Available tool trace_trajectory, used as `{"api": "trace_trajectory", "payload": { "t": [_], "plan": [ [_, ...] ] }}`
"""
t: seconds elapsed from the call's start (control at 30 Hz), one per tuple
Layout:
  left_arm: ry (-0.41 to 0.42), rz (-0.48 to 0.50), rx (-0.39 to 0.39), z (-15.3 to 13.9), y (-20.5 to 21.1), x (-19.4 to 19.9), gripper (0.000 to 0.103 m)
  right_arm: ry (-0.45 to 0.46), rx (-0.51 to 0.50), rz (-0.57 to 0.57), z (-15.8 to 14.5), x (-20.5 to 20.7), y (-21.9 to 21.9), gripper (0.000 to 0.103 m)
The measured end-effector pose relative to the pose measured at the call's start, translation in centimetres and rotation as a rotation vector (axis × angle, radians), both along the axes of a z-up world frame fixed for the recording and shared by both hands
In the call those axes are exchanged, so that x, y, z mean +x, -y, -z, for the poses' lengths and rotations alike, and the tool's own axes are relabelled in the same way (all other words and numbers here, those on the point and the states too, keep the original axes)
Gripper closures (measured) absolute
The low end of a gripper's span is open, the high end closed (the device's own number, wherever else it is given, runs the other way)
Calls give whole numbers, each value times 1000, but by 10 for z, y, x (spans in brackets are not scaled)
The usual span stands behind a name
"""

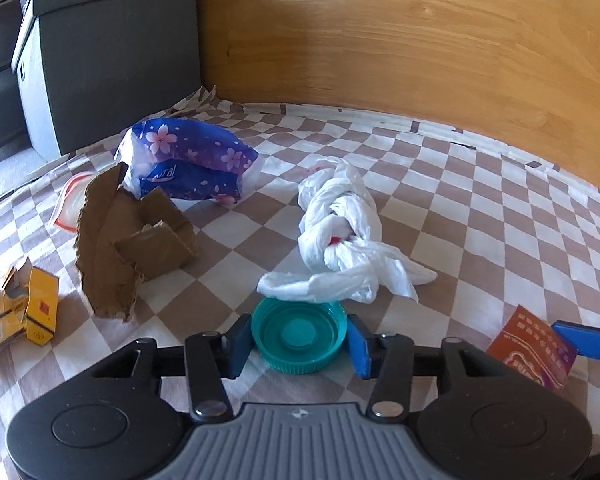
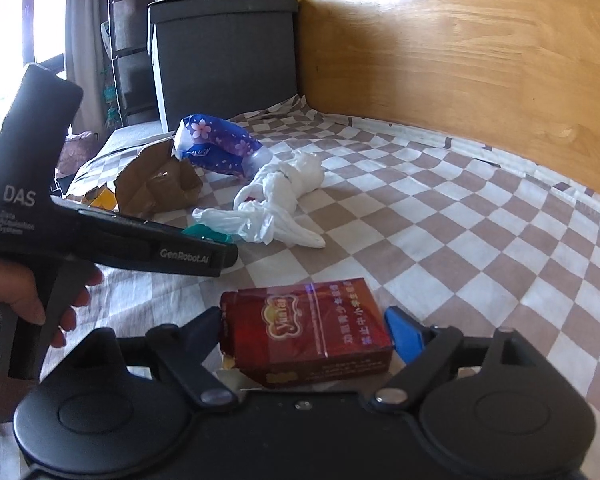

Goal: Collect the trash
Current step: 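Lift the cap and red box and carry them toward the wastebasket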

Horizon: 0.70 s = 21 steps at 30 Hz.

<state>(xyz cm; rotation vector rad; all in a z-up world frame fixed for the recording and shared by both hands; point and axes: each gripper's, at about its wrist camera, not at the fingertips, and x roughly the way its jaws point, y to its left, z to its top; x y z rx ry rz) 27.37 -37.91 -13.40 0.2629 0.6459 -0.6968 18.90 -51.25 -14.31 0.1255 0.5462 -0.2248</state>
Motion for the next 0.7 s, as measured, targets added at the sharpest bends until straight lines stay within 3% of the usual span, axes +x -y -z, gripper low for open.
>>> {"api": "trace_trajectory", "payload": {
  "t": [0.7],
  "plan": [
    [-39, 10, -32, -7, -57, -48, 53, -31, -2, 76, -4, -21, -5, 20]
  ]
}}
